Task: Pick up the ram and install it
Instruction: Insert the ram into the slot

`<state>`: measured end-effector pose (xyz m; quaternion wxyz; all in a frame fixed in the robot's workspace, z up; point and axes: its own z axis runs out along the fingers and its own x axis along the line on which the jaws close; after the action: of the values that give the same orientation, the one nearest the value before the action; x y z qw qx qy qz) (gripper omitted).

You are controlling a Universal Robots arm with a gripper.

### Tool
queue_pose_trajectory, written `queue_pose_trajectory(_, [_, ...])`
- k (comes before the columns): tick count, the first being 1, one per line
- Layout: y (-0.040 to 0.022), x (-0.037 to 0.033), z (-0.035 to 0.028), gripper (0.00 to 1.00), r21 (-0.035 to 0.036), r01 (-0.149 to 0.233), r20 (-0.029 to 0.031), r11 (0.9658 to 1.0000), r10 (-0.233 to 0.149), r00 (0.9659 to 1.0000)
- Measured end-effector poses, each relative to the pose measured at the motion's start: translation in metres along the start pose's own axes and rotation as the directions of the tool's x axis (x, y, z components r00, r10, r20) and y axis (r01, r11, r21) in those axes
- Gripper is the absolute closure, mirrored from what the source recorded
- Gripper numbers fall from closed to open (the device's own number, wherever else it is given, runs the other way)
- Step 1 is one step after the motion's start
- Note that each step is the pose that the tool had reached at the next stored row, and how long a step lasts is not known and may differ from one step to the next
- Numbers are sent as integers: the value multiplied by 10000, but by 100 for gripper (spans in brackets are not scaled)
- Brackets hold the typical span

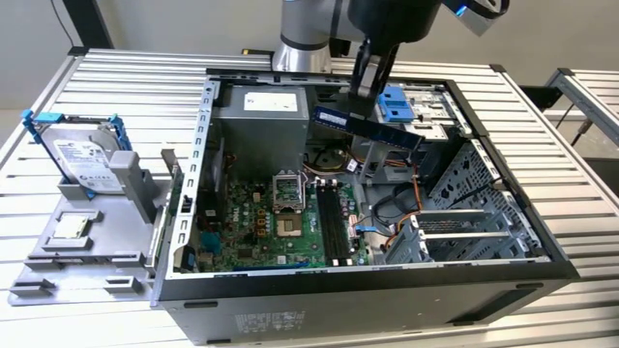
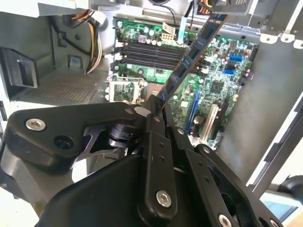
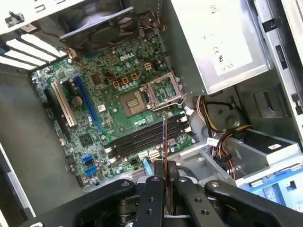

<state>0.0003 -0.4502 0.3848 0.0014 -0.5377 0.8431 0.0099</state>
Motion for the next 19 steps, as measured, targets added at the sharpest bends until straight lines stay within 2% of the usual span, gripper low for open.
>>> queue_pose_trajectory(5, [-1,3,0,100,7,-604,10,9982,604,9982])
queue_pose_trajectory(10, [-3,6,0,100,15,-1231,20,9924,1231,9924])
queue_pose_trajectory(14, [-4,10,0,100,20,-1713,29,9852,1713,9852])
queue_pose_trajectory(17, [-5,12,0,100,24,-2066,35,9784,2066,9784])
queue_pose_trajectory(19, [-6,13,0,100,26,-2320,40,9727,2320,9727])
